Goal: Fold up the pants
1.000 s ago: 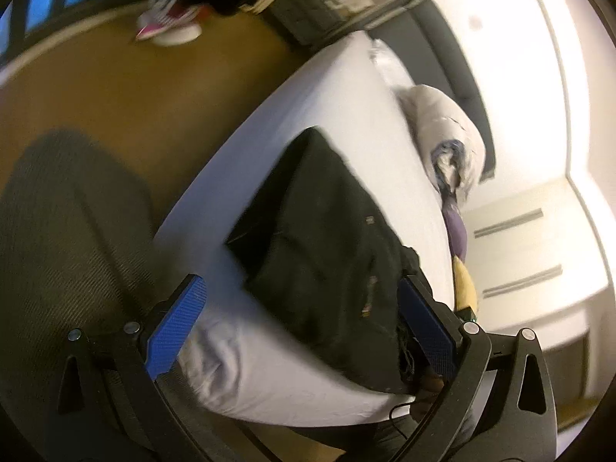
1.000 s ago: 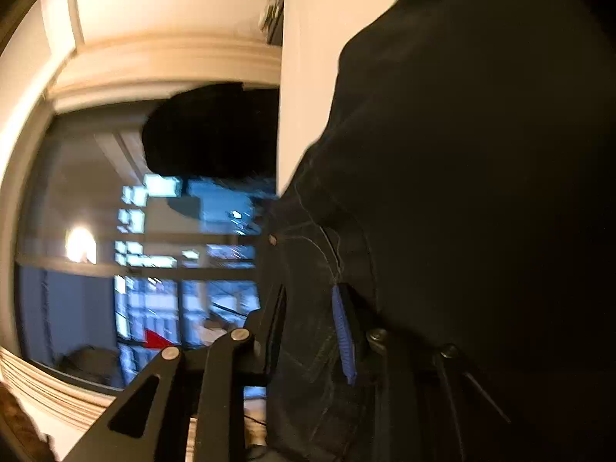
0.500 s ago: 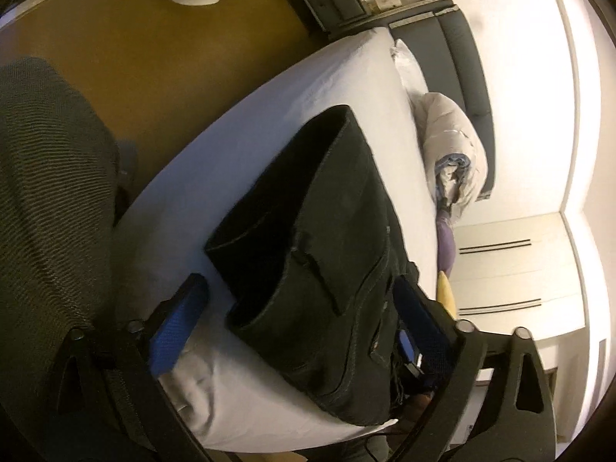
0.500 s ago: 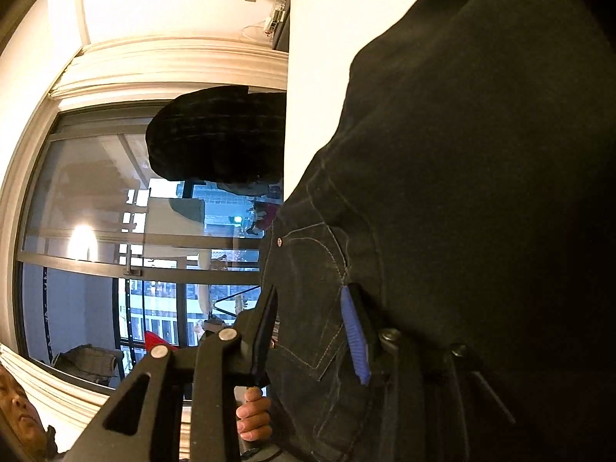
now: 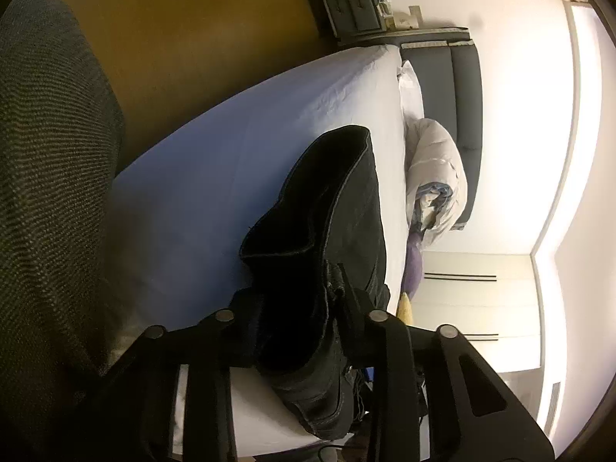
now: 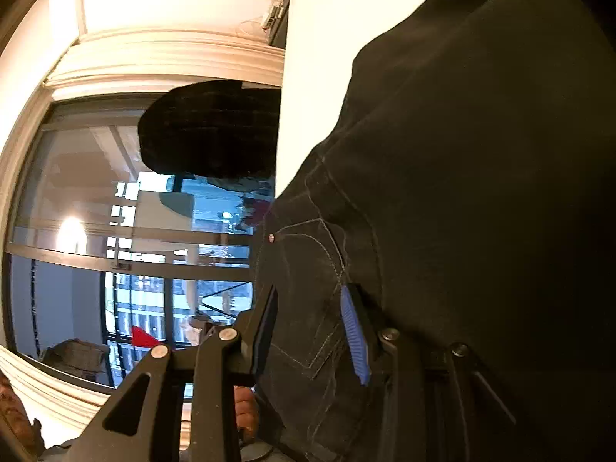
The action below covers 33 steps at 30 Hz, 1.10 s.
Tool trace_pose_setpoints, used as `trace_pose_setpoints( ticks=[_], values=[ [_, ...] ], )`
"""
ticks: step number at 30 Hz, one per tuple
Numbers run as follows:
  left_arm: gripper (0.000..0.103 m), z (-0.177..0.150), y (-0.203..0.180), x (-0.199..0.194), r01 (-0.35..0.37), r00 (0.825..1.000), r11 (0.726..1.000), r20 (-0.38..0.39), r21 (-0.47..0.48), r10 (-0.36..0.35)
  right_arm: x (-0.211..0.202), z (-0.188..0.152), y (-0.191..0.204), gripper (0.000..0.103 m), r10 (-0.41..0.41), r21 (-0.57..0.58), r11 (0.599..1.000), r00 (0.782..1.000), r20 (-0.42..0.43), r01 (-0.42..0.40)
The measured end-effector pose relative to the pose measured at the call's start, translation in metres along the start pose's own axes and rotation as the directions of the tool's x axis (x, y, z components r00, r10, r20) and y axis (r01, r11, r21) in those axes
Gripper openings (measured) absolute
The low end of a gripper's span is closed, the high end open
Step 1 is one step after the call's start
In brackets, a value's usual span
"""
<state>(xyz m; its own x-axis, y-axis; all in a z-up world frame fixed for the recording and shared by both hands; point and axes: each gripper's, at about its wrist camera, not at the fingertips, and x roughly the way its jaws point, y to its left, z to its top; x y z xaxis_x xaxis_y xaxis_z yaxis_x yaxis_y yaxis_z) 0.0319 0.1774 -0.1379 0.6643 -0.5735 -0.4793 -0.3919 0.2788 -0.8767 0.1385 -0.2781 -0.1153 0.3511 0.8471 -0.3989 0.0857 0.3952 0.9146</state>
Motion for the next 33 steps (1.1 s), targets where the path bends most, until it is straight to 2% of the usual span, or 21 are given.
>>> trace_pose_setpoints(
  ticks=[5, 8, 9, 10, 12, 14, 16, 19, 20, 21, 22, 23, 25, 26, 27, 28, 29, 31, 33],
  values=[
    [0.021, -0.009, -0.021, -0.014, -0.041, 0.999, 0.995, 0.037, 0.095, 0.038, 0.004, -0.002, 0.006, 0.036, -0.059, -0.016, 0.998, 0.998, 0.000, 0.059],
    [0.021, -0.009, -0.038, -0.019, -0.058, 0.997, 0.987, 0.052, 0.148, 0.050, 0.006, -0.003, 0.002, 0.025, -0.083, -0.005, 0.997, 0.997, 0.004, 0.083],
    [0.021, -0.009, -0.046, -0.021, -0.067, 0.997, 0.982, 0.060, 0.177, 0.057, 0.006, -0.003, 0.000, 0.018, -0.088, 0.005, 0.996, 0.996, 0.005, 0.088],
    [0.020, -0.010, -0.055, -0.024, -0.075, 0.996, 0.974, 0.070, 0.212, 0.062, 0.006, -0.002, -0.003, 0.010, -0.091, 0.013, 0.996, 0.996, 0.005, 0.091],
    [0.019, -0.014, -0.075, -0.027, -0.092, 0.994, 0.956, 0.085, 0.278, 0.071, 0.007, -0.002, -0.009, 0.002, -0.096, 0.026, 0.995, 0.995, 0.008, 0.095],
    [0.016, -0.020, -0.101, -0.030, -0.087, 0.994, 0.930, 0.095, 0.356, 0.057, 0.007, -0.003, -0.010, 0.001, -0.099, 0.019, 0.995, 0.995, 0.015, 0.099],
    [0.015, -0.027, -0.129, -0.024, -0.107, 0.992, 0.892, 0.103, 0.439, 0.069, 0.008, -0.003, -0.009, 0.001, -0.102, 0.006, 0.995, 0.995, 0.022, 0.101],
    [0.015, -0.050, -0.169, -0.011, -0.122, 0.992, 0.821, 0.099, 0.557, 0.079, 0.007, -0.004, -0.008, 0.001, -0.102, -0.013, 0.995, 0.994, 0.038, 0.102],
    [0.015, -0.061, -0.186, -0.004, -0.129, 0.991, 0.780, 0.097, 0.612, 0.088, 0.006, -0.004, -0.007, 0.001, -0.103, -0.018, 0.994, 0.994, 0.041, 0.104],
    [0.015, -0.072, -0.195, -0.001, -0.131, 0.991, 0.756, 0.093, 0.642, 0.092, 0.006, -0.004, -0.006, 0.001, -0.104, -0.025, 0.994, 0.994, 0.043, 0.105],
    [0.015, -0.083, -0.209, 0.008, -0.135, 0.991, 0.720, 0.090, 0.681, 0.101, 0.003, -0.005, -0.002, 0.007, -0.102, -0.034, 0.994, 0.994, 0.048, 0.104],
    [0.015, -0.098, -0.223, 0.015, -0.141, 0.990, 0.672, 0.086, 0.727, 0.114, -0.002, -0.005, 0.003, 0.014, -0.084, -0.044, 0.995, 0.994, 0.065, 0.087],
    [0.015, -0.129, -0.239, 0.029, -0.145, 0.987, 0.584, 0.078, 0.799, 0.139, -0.017, -0.006, 0.010, 0.061, -0.037, -0.060, 0.997, 0.993, 0.110, 0.044],
    [0.015, -0.147, -0.246, 0.038, -0.141, 0.986, 0.537, 0.069, 0.832, 0.153, -0.029, -0.004, 0.016, 0.071, -0.031, -0.067, 0.997, 0.990, 0.138, 0.040],
    [0.015, -0.165, -0.252, 0.049, -0.134, 0.984, 0.492, 0.056, 0.860, 0.170, -0.040, -0.003, 0.021, 0.084, -0.035, -0.075, 0.996, 0.987, 0.156, 0.047],
    [0.015, -0.176, -0.256, 0.058, -0.128, 0.982, 0.466, 0.048, 0.876, 0.180, -0.052, 0.000, 0.026, 0.088, -0.036, -0.086, 0.995, 0.985, 0.167, 0.051],
    [0.015, -0.194, -0.259, 0.070, -0.119, 0.979, 0.425, 0.035, 0.897, 0.200, -0.061, 0.001, 0.029, 0.088, -0.031, -0.096, 0.994, 0.985, 0.168, 0.048],
    [0.015, -0.220, -0.264, 0.084, -0.109, 0.973, 0.369, 0.023, 0.923, 0.229, -0.081, 0.002, 0.039, 0.088, -0.016, -0.127, 0.991, 0.987, 0.162, 0.036],
    [0.015, -0.251, -0.262, 0.094, -0.103, 0.964, 0.291, 0.024, 0.951, 0.264, -0.098, 0.002, 0.051, 0.088, -0.016, -0.171, 0.984, 0.987, 0.160, 0.043]
  ],
)
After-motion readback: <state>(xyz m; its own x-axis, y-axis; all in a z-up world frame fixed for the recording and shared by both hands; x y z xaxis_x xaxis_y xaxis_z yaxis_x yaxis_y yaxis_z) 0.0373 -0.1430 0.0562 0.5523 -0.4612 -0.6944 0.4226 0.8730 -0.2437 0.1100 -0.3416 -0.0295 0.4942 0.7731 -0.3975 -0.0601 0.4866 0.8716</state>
